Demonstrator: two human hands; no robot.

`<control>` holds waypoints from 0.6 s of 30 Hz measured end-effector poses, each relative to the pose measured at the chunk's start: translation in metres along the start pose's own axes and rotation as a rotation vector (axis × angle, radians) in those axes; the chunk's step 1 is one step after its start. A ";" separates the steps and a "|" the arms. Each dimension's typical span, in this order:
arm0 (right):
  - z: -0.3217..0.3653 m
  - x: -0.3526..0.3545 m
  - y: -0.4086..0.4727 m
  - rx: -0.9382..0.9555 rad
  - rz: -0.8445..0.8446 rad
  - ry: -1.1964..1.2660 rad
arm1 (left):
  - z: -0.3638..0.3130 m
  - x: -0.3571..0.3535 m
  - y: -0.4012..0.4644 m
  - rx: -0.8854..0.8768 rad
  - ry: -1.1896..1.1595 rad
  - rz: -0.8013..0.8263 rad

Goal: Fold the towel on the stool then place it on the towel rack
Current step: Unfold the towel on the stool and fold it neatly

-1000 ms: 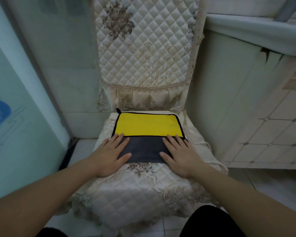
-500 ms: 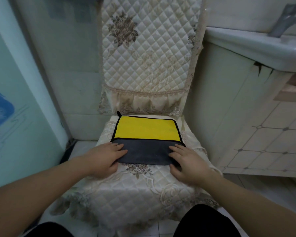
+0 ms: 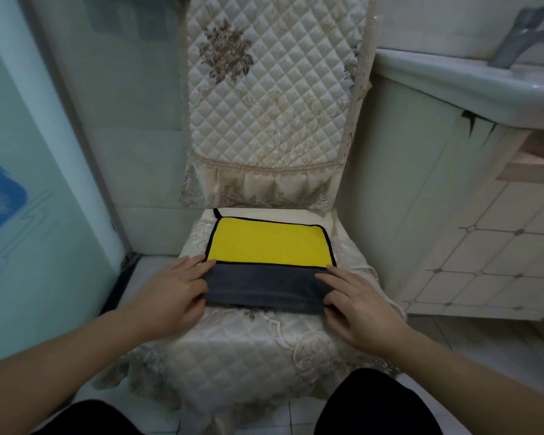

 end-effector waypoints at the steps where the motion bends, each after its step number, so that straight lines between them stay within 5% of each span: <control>1: 0.004 0.004 -0.006 0.024 0.002 0.010 | -0.001 0.002 -0.007 -0.020 -0.034 -0.009; 9: 0.005 0.041 -0.022 0.092 -0.084 0.091 | -0.003 0.029 -0.031 -0.097 -0.265 -0.110; 18: -0.044 0.063 0.049 -0.110 -0.167 0.000 | 0.027 0.061 0.045 0.157 -0.320 -0.149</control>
Point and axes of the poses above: each hand's wrist, its own y-axis towards the middle knuckle, its own x-axis out of the back of the hand, z = x × y, the point moved 6 cm from there along y, towards the middle knuckle, and after that the axes turned 6 degrees about x, right-handed, at the moved point
